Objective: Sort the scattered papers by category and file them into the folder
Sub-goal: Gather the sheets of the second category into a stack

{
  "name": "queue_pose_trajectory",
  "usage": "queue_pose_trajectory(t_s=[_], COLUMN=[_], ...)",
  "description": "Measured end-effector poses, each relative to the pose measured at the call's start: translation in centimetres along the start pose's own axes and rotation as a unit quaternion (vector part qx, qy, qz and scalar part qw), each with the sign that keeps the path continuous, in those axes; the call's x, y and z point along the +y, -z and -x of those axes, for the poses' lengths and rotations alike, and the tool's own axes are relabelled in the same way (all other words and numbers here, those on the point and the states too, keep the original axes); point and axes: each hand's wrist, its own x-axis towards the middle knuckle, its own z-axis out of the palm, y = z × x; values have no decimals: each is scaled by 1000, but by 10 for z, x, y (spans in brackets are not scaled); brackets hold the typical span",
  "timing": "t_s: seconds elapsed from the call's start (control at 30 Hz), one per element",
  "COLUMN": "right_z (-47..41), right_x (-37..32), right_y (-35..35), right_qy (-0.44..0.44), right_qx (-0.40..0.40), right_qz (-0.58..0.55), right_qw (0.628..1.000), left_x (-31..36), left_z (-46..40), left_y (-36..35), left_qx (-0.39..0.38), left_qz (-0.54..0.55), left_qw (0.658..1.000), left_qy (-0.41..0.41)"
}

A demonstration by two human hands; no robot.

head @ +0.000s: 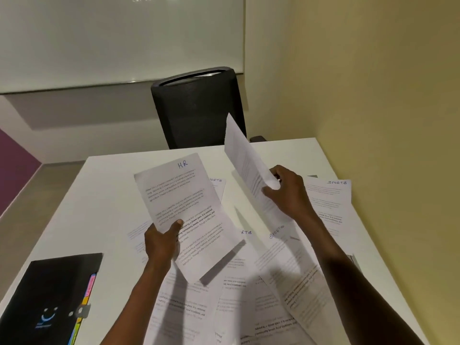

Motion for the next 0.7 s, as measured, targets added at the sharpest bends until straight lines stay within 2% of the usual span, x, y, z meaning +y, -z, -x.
queue_pose_trajectory(t_s=[0.13,0.33,0.57,0.7], right_z=[40,82,102,112], right_x=[-31,-67,-38,1], right_y=[23,59,78,75], right_qy=[39,25,-87,-150], right_qx=[-53,-118,-65,-27], right_qz=[-21,-164,-305,-290], right_qw=[998,979,946,945], left_x=[-6,-21,0,6], left_z=[19,44,80,90], left_y=[-3,-8,-14,-9], left_qx=[-11,-41,-106,-154], left_qz=[-1,23,105,101], left_qw=[1000,999,987,982], left_qy=[12,10,52,31])
